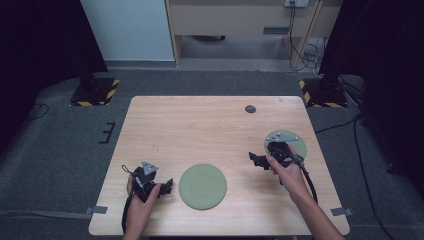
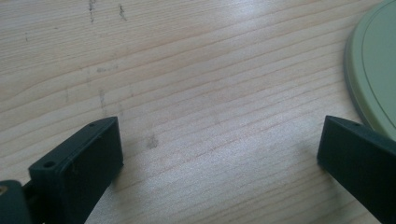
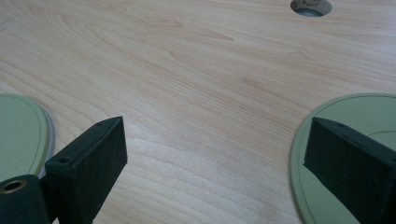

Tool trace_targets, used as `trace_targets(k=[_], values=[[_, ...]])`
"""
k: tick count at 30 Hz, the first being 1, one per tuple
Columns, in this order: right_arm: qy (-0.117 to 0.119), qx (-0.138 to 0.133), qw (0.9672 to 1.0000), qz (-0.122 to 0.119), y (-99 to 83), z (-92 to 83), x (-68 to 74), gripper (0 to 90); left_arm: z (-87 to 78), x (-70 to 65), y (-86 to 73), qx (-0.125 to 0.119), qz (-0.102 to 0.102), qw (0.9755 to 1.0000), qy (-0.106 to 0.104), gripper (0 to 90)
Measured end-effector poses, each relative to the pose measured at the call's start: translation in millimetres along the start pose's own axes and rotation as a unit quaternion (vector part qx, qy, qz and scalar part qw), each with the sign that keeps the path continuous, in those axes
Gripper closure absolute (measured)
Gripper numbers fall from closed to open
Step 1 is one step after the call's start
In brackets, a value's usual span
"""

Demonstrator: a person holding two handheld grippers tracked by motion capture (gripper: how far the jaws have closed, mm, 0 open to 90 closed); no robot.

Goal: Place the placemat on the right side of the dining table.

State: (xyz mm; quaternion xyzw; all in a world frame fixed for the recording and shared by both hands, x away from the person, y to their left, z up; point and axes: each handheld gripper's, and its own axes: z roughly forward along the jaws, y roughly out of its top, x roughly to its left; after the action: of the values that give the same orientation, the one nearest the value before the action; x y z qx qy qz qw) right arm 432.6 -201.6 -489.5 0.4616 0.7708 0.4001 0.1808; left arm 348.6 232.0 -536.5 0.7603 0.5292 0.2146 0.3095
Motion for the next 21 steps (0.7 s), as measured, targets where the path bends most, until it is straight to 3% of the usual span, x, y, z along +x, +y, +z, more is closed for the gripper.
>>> trace_targets(k=[21], values=[[0.009, 0.019, 0.9997, -0.016, -12.7, 8.9, 24.2, 5.9, 0.0, 0.0, 0.0, 0.0, 0.0, 1.0, 0.0, 0.0]])
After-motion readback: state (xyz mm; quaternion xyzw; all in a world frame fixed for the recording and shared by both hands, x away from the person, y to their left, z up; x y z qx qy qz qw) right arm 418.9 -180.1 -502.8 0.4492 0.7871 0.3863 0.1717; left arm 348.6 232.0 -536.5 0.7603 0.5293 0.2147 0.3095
